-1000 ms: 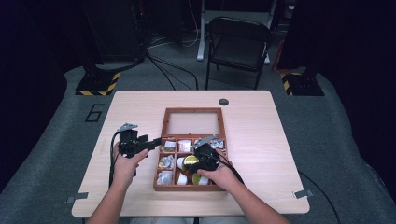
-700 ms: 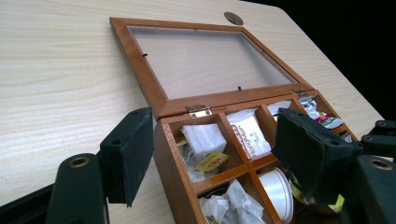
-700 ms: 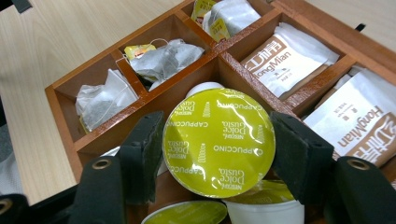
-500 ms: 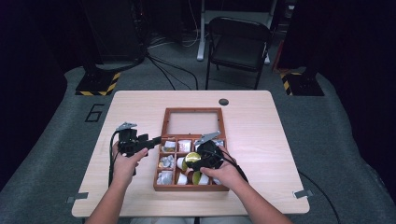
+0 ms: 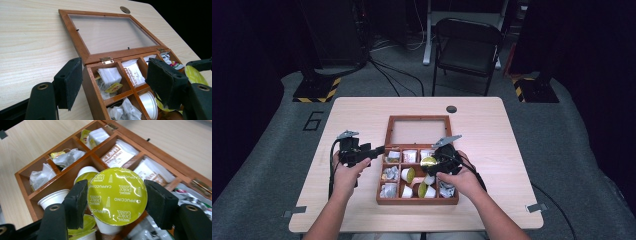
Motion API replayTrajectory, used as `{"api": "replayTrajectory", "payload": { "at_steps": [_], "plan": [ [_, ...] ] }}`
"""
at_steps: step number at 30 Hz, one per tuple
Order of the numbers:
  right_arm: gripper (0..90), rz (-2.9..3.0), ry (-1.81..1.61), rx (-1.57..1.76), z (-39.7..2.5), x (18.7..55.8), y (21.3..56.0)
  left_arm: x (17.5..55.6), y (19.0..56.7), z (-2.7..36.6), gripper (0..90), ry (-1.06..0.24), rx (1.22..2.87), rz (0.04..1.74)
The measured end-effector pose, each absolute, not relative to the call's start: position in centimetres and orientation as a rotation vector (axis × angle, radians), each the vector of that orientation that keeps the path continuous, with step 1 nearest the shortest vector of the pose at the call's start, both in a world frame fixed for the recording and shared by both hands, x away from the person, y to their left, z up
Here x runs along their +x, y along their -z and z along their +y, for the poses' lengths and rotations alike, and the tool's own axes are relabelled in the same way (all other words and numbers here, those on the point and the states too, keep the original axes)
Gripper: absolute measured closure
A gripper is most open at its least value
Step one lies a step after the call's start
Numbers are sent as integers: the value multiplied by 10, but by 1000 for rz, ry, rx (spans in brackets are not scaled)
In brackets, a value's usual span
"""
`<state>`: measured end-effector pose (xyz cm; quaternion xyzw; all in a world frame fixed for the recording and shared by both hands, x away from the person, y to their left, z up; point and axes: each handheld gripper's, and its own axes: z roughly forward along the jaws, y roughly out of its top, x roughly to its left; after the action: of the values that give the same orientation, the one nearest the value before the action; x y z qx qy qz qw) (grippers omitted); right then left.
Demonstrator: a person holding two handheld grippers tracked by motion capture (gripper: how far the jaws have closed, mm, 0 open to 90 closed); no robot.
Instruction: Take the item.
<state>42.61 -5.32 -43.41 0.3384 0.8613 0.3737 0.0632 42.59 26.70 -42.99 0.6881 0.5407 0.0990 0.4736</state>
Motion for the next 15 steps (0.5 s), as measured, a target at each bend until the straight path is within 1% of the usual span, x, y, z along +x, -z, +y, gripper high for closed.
{"api": "replayTrajectory", "payload": {
  "at_steps": [15],
  "plan": [
    [378,2511,-1123,1098,-86,439,424,426,430,269,290,-239,1679,1334]
  ]
}}
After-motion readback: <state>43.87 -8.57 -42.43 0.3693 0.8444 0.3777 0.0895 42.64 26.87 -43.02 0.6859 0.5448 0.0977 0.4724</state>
